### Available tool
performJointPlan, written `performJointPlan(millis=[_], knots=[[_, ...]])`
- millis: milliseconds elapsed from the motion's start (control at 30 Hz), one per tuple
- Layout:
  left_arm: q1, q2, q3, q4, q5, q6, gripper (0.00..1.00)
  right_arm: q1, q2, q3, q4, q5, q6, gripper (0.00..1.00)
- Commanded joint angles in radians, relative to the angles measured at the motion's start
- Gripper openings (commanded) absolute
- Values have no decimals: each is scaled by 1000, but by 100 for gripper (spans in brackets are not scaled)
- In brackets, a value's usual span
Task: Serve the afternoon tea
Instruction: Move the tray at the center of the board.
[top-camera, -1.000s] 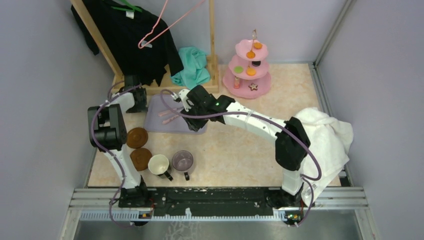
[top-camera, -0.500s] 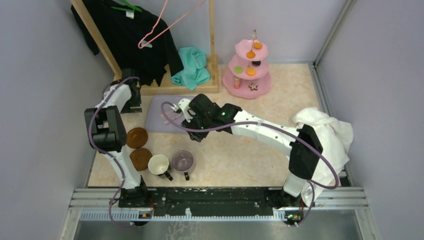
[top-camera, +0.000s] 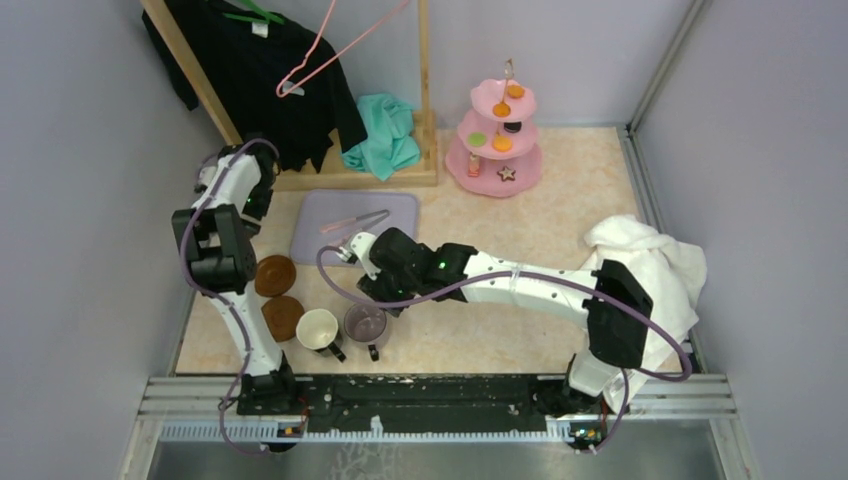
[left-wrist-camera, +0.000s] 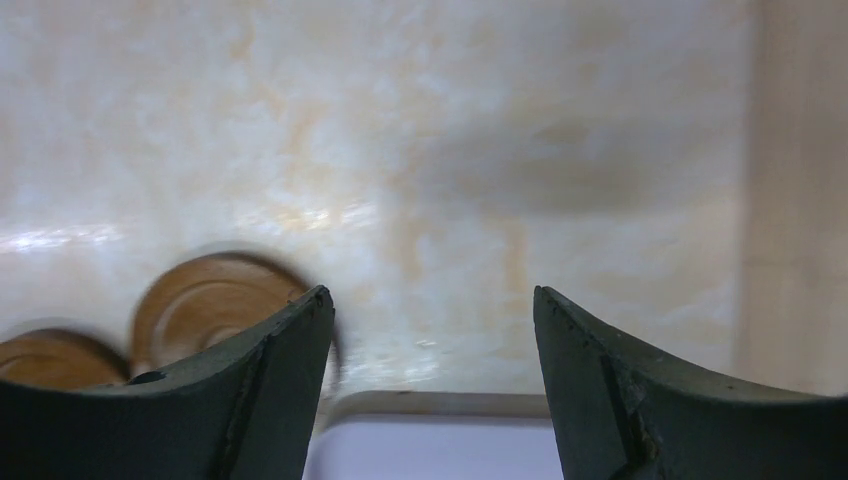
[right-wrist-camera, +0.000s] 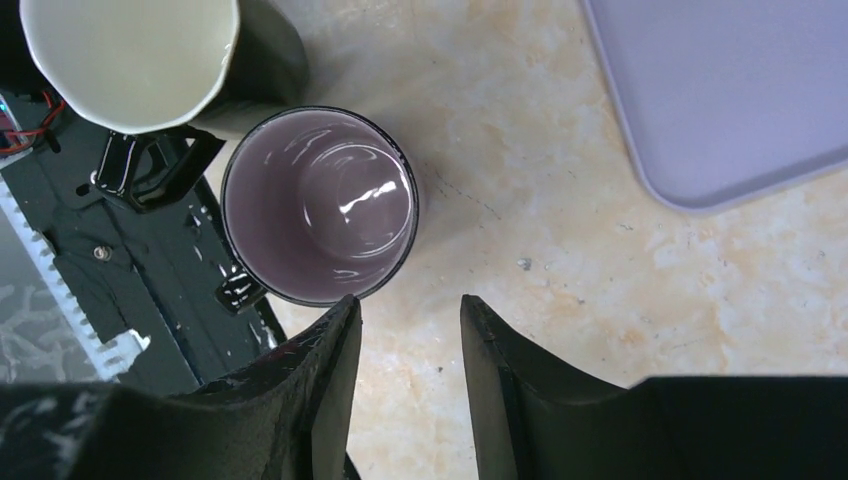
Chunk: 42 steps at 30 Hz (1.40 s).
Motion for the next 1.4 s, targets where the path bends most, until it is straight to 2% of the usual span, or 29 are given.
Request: performJointPlan(millis=[0,100,200,367,467,500,667,800,1000,1367], knots=[[23,-108,-169,19,72,122,78,30,-69,-29,107,56,50,43],[57,-169,-303,96,159,139,78,36,-77,-57,128,65,65,43],[81,-226,-370,127,173,158,78,48,-83,-66,129,74,69,44],[101,-258,-409,141,189,176,78,51,-70,-68,124,112,75,45],[105,-250,-420,143,205,176,78,48,-69,-87,147,221,100,45],[103,-244,-436,157,227,175,78,3,-50,-96,182,288,115,43],[105,-241,-452,162,233,178,78,-139,27,-83,234,314,136,34],[109,-225,-439,149,224,182,78,-225,158,-27,227,283,138,29],[123,-204,-433,131,226,190,78,-297,273,6,237,225,149,26],[143,-153,-429,122,248,212,76,-319,417,96,240,98,150,23]])
